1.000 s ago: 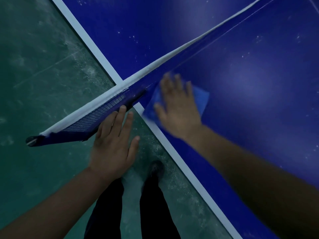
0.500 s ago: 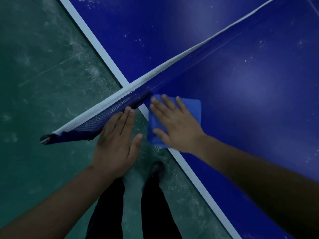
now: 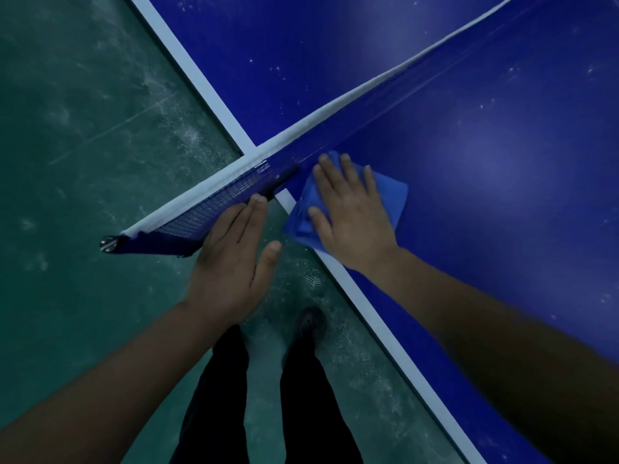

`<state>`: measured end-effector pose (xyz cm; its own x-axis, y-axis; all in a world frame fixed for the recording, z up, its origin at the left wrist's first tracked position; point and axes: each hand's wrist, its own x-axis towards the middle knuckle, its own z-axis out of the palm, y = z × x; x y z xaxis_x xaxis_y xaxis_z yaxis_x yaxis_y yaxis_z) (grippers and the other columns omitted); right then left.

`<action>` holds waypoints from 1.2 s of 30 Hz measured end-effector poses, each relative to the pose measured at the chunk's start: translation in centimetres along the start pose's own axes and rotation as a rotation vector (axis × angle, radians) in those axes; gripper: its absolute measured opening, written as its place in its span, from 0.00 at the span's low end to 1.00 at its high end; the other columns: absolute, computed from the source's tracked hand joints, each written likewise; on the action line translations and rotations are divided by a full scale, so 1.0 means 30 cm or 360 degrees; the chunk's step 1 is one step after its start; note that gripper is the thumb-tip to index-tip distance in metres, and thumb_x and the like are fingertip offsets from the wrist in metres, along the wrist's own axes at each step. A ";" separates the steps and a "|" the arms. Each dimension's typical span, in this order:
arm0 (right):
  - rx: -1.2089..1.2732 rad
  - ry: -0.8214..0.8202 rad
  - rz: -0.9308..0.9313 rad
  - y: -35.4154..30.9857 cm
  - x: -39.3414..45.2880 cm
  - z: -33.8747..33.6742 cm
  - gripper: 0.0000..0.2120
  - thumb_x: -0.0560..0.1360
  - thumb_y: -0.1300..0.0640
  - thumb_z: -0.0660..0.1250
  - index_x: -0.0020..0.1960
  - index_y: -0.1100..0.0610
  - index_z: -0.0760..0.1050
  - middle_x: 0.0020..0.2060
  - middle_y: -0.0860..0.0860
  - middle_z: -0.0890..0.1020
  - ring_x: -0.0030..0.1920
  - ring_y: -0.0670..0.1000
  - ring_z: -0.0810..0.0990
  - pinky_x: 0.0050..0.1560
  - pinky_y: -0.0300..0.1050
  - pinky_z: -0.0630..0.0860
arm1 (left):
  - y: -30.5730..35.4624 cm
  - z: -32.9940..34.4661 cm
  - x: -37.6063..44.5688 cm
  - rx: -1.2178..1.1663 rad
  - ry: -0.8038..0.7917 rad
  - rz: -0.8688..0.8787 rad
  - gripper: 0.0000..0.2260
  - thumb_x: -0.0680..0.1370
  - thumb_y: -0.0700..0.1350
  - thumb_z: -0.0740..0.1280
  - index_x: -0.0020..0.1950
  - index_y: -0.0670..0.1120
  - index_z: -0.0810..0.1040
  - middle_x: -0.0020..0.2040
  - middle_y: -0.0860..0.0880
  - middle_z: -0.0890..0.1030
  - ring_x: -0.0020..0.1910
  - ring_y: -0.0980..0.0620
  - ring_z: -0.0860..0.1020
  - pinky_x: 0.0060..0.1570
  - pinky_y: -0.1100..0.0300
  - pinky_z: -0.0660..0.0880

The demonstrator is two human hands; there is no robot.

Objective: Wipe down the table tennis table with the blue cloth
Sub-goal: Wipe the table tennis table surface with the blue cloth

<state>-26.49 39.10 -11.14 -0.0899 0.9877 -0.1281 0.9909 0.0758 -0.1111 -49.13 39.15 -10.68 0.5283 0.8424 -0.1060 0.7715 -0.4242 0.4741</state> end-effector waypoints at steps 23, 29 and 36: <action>-0.0088 0.0113 0.0879 0.488 -0.142 -0.028 0.31 0.82 0.46 0.45 0.79 0.62 0.58 0.79 0.59 0.61 0.77 0.65 0.59 0.74 0.68 0.57 | 0.303 0.128 0.322 -0.0077 -0.0129 0.0431 0.29 0.84 0.56 0.48 0.80 0.41 0.59 0.82 0.42 0.56 0.81 0.45 0.50 0.79 0.49 0.44; 0.0028 0.0149 0.0956 0.357 -0.124 -0.025 0.31 0.83 0.43 0.43 0.82 0.57 0.51 0.81 0.53 0.52 0.81 0.58 0.49 0.78 0.63 0.44 | 0.308 0.189 0.345 0.0403 -0.0249 0.0444 0.32 0.83 0.62 0.41 0.83 0.46 0.50 0.83 0.45 0.48 0.82 0.47 0.42 0.79 0.45 0.39; 0.0055 0.0118 0.1386 0.793 -0.143 -0.084 0.30 0.83 0.43 0.45 0.82 0.56 0.51 0.81 0.52 0.53 0.80 0.60 0.50 0.77 0.66 0.49 | 0.314 0.195 0.355 0.0495 -0.0289 0.0356 0.33 0.82 0.63 0.40 0.82 0.46 0.41 0.82 0.45 0.40 0.81 0.47 0.36 0.78 0.42 0.39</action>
<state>-2.28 37.01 -10.76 0.7057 0.6988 -0.1167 0.7004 -0.7129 -0.0336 -34.15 42.18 -12.45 0.7274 0.6576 -0.1961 0.6862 -0.6934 0.2197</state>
